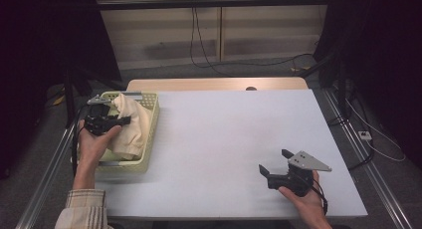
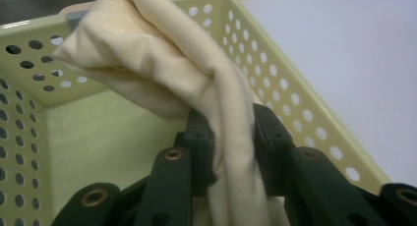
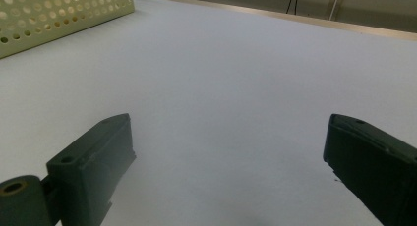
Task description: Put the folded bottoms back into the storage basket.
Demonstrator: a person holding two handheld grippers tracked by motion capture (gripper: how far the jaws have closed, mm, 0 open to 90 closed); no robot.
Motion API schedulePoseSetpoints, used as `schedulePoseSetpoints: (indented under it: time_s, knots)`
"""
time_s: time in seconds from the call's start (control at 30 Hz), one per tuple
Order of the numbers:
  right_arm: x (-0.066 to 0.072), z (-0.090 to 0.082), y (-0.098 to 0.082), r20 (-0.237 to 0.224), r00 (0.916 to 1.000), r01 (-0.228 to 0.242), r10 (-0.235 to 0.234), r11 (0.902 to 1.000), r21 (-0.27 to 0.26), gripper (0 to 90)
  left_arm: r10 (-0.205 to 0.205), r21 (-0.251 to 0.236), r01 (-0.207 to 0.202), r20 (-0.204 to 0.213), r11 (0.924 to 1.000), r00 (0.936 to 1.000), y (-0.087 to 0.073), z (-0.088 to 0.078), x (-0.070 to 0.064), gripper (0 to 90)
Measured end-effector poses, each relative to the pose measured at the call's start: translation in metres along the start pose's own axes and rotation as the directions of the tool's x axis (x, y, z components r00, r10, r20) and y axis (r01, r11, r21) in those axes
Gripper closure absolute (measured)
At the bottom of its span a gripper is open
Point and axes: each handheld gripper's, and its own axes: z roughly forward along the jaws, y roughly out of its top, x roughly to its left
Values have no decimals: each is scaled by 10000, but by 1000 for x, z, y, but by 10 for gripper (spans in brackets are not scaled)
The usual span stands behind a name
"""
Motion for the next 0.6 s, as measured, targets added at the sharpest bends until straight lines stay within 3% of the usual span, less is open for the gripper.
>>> schedulePoseSetpoints:
  time_s: [0.1,0.27,0.6]
  knots:
    - [0,0,0,34,10000,-33,33,10000,11,46,-191,109,191,-52,9998,9998,0,3,2,720]
    - [0,1,0,42,10000,32,-32,10000,18,46,-150,155,154,-253,9998,9996,1,8,4,718]
    - [0,0,0,50,10000,12,-12,10000,10,46,226,429,-191,-832,9989,9963,0,12,7,711]
